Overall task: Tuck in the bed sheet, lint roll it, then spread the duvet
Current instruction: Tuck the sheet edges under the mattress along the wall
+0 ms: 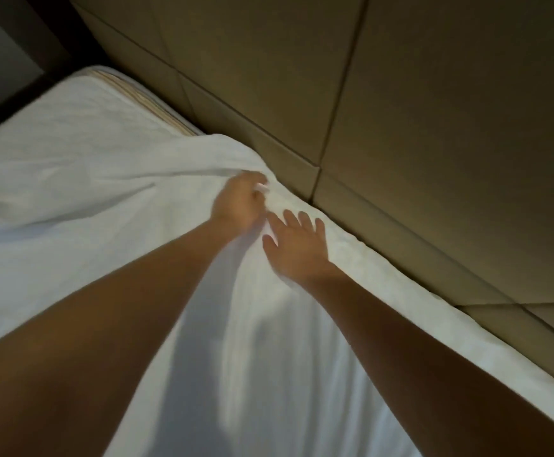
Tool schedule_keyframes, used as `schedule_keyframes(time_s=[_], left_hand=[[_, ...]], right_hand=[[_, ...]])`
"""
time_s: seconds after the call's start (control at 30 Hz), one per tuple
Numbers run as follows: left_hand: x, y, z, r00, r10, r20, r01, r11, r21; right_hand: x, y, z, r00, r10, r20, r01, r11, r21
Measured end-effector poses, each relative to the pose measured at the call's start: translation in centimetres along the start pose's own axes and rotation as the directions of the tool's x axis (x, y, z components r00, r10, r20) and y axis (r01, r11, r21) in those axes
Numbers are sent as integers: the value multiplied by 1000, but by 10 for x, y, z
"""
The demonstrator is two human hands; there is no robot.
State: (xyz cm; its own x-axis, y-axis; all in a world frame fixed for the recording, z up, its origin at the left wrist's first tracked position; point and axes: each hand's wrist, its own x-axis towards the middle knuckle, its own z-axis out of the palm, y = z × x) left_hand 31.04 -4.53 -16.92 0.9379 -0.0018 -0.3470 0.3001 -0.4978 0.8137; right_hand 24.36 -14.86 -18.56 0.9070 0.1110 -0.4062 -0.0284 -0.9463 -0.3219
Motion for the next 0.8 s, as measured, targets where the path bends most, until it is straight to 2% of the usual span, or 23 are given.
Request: schedule_keyframes(time_s=[0.03, 0.07, 0.13, 0.2, 0.27, 0.3, 0.37, 0.4, 0.43, 0.53, 0.6, 0.67, 0.73, 0.8], left_hand=[[11, -7, -30, 996, -53, -76, 55, 998, 28], [23, -18, -58, 986, -58, -156, 85, 981, 172], [37, -42, -110, 966, -72, -247, 184, 865, 468], [42, -61, -147, 963, -154, -220, 258, 759, 598], [50, -75, -168, 959, -211, -191, 284, 661, 695], [56, -80, -175, 963, -196, -187, 269, 604, 750], [64, -86, -186, 972, -78, -220, 228, 520, 823], [66, -85, -190, 970, -32, -243, 224, 513, 829], [68, -81, -193, 966, 24, -256, 202, 542, 816], [98, -43, -202, 927, 169, -336, 105, 742, 663], [133, -7, -202, 896, 195, -399, 56, 841, 538], [163, 15, -191, 882, 156, -445, 46, 911, 411], [179, 7, -173, 912, 91, -399, 29, 959, 283], [182, -21, -155, 962, 88, -257, -38, 980, 193]], right_hand=[[14, -14, -1, 999, -26, 22, 26, 1000, 7], [27, -28, -2, 998, -52, 41, 52, 999, 6], [48, -50, 2, 992, -72, 104, 73, 997, -7], [64, -64, 11, 985, -53, 163, 55, 998, -8], [74, -73, 27, 987, -28, 160, 30, 1000, -8], [77, -75, 35, 989, -15, 144, 17, 1000, -10], [83, -77, 44, 993, -2, 120, 6, 999, -36], [84, -76, 44, 993, 9, 119, -2, 998, -59], [83, -76, 43, 992, 27, 125, -18, 997, -74], [88, -80, 36, 993, 6, 116, 7, 993, -114], [104, -85, 27, 996, -63, 55, 71, 987, -146], [126, -90, 20, 998, -68, -17, 65, 989, -136], [148, -91, 23, 996, -30, -79, 23, 995, -93], [159, -87, 38, 969, -56, -240, 27, 992, -122]])
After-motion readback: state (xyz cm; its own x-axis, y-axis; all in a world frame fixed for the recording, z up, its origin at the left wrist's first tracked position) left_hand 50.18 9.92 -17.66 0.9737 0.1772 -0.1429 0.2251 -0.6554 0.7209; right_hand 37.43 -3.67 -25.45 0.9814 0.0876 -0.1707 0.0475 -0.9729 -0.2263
